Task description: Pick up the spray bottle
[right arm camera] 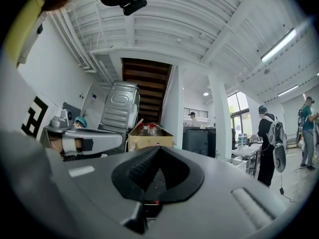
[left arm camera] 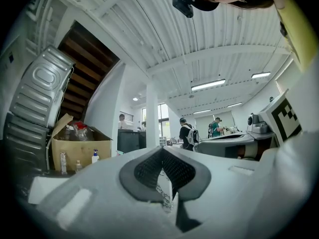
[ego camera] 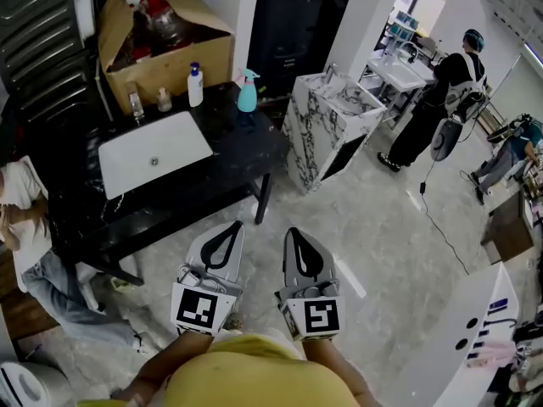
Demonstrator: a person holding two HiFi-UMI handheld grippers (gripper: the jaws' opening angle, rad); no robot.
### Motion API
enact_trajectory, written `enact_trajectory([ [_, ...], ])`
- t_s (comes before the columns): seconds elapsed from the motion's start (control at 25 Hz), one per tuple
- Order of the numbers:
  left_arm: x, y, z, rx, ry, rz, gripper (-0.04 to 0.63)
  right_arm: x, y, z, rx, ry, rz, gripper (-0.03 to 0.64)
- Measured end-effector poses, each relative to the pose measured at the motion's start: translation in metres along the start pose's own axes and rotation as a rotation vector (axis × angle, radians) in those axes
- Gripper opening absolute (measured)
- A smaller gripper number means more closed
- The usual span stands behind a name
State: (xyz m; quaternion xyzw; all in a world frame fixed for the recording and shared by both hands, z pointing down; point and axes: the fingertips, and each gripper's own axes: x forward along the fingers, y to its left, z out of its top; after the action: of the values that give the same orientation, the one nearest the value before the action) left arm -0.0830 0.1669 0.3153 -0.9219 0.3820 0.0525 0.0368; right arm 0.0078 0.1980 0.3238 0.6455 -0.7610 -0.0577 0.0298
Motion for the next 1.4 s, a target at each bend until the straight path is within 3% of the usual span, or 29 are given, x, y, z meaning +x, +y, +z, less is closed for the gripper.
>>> enact_trajectory([
  [0.48,0.041,0.041,-0.020,-0.029,0.005,0.002,0.003,0.066,-0.009,-0.004,0.037,-0.023,0.014,0.000],
  [0.72,0.083,0.074,-0.028,-0.009,0.003,0.022,0.003,0.119,-0.027,-0.012,0.022,-0.029,0.037,0.000],
  [0.84,0.117,0.093,-0.034,-0.007,-0.005,0.035,0.003,0.156,-0.044,-0.027,0.011,0.010,0.054,0.000],
  [1.4,0.321,0.193,-0.067,0.008,-0.013,0.135,0.005,0.375,-0.151,-0.040,-0.002,-0.062,0.174,0.000],
])
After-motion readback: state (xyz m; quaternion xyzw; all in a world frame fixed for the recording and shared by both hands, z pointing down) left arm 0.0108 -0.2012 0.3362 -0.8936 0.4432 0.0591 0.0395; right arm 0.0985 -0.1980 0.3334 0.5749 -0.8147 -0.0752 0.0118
